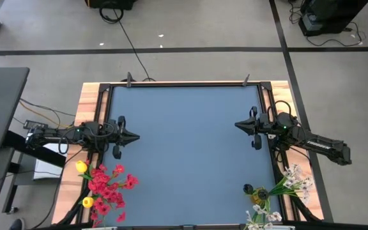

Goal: Sort flowers into vase by color
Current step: Return to Home Position

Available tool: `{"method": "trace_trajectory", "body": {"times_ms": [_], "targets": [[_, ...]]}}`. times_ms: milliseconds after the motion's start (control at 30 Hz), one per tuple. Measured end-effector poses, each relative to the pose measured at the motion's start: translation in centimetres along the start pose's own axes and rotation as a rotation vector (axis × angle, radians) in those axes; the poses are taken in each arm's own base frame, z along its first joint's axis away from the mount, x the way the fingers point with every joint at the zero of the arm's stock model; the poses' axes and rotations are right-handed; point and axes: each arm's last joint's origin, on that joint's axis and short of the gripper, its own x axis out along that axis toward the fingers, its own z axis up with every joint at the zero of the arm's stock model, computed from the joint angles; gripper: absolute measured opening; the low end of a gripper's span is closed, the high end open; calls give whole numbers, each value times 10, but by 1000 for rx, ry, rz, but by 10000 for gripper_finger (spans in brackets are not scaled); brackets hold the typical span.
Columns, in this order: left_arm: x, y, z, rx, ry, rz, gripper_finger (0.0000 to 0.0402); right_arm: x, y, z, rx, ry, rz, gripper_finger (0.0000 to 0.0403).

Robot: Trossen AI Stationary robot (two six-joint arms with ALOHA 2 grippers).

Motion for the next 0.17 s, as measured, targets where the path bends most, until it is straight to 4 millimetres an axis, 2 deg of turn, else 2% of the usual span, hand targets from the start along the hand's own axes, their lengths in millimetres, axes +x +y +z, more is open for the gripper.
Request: {"method": "trace_trajectory", "body": {"times_ms": [167], "targets": [[0, 0, 0, 0, 0, 0, 32, 0, 0, 0, 0, 0, 0, 29]]}}
